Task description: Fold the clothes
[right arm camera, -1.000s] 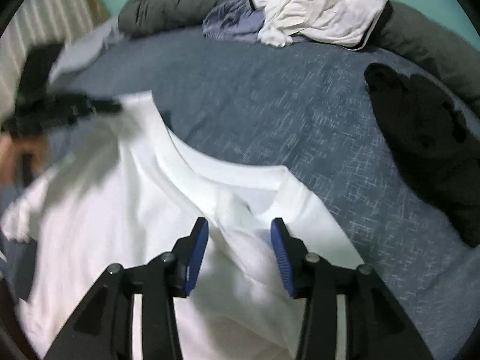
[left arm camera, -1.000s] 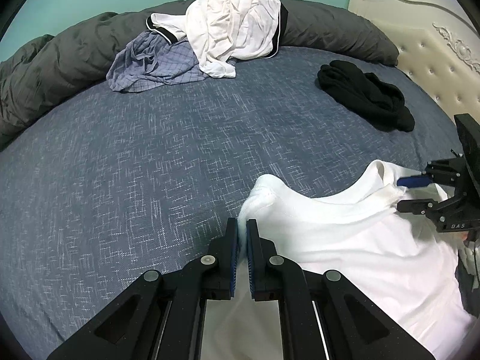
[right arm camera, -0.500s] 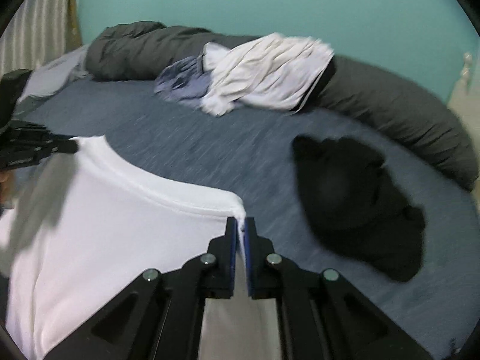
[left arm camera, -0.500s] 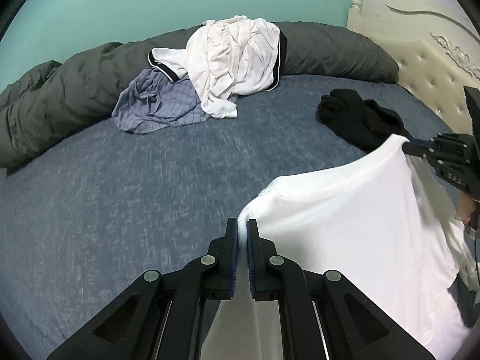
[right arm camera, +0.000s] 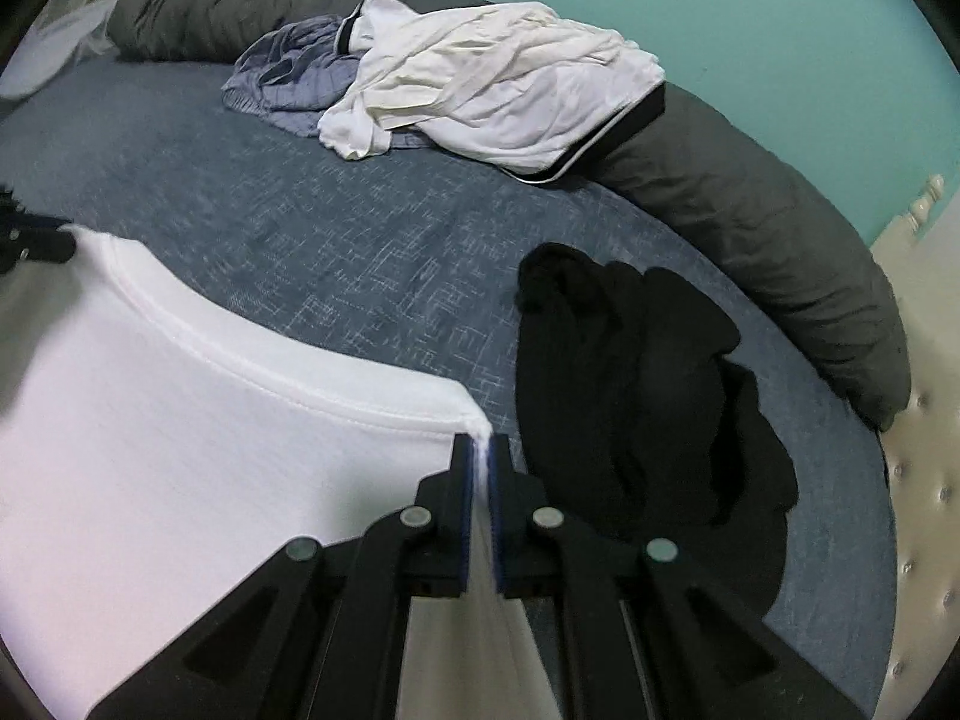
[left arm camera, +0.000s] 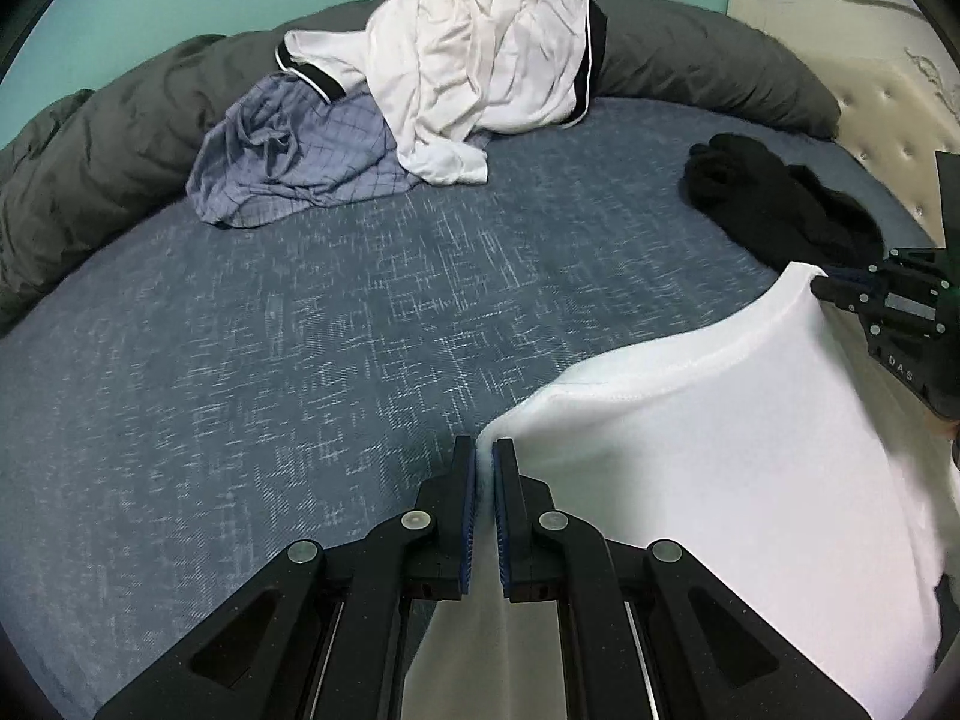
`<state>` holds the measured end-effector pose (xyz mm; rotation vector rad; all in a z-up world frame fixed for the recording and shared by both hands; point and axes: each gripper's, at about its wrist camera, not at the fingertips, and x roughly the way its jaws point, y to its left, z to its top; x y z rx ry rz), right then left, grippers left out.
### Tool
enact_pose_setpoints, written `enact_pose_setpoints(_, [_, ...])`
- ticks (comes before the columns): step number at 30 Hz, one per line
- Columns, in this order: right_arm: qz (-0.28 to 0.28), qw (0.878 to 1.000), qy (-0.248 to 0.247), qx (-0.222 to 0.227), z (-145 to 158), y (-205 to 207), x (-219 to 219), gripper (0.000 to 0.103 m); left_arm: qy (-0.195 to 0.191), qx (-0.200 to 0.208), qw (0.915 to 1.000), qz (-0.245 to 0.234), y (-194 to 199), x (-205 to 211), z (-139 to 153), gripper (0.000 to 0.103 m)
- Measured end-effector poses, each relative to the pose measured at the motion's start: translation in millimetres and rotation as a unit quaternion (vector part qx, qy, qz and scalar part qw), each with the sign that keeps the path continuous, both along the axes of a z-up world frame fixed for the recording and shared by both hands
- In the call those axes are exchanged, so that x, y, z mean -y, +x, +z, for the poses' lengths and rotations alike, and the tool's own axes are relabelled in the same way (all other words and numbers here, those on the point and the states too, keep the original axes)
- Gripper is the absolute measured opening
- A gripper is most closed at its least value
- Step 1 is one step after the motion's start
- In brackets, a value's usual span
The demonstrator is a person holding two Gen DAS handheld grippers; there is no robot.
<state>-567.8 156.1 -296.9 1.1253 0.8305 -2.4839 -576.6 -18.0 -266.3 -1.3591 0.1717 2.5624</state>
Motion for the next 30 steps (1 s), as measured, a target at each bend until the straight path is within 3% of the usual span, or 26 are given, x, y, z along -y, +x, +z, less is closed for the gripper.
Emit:
enact_pose_setpoints(8, [-0.038,0.998,-0.033,0.048,-39.7,-16.1,-7.1,0.005,0.017,0.025,0.9996,0.001,-7.2,1.8,-31.4,0.011])
enact_pose_setpoints(10, [-0.047,0.996,-0.058,0.058,-41.2,-18.1,-13.2,0.007,0.027,0.023,0.9993,0.009,-5.7,7.7,-27.4,0.024])
enact_pose_setpoints(11, [-0.051,0.995,-0.064,0.061,-39.3,-18.7,-16.6,0.009,0.027,0.022,0.9993,0.015,-4.5,10.6,-24.3,0.038])
enact_pose_setpoints(12, [-0.054,0.994,-0.067,0.063,-36.3,-19.2,-20.0,0.017,0.03,0.022,0.9991,0.019,-1.9,14.9,-20.6,0.045])
enact_pose_setpoints(13, [-0.058,0.994,-0.07,0.066,-33.3,-19.6,-23.5,0.034,0.033,0.022,0.9989,0.024,0.8,19.2,-16.9,0.047])
enact_pose_setpoints(15, [-0.068,0.993,-0.083,0.058,-21.0,-16.2,-35.6,0.048,0.037,0.027,0.9982,0.039,9.3,30.8,-9.7,0.048])
enact_pose_setpoints(17, [-0.073,0.99,-0.108,0.055,-6.6,-8.8,-48.1,0.048,0.044,0.026,0.9974,0.051,21.0,42.3,-0.7,0.05])
enact_pose_setpoints(19, [-0.074,0.987,-0.13,0.052,8.5,3.7,-60.0,0.049,0.066,0.022,0.9958,0.059,44.7,59.2,13.3,0.052])
enact_pose_setpoints(24, [-0.08,0.979,-0.178,0.056,34.7,51.0,-91.5,0.052,0.077,0.021,0.9947,0.064,112.5,86.9,32.8,0.052])
enact_pose_setpoints(30, [-0.097,0.963,-0.24,0.079,50.0,133.2,-134.5,0.058,0.095,0.034,0.9921,0.075,199.4,114.1,43.8,0.053])
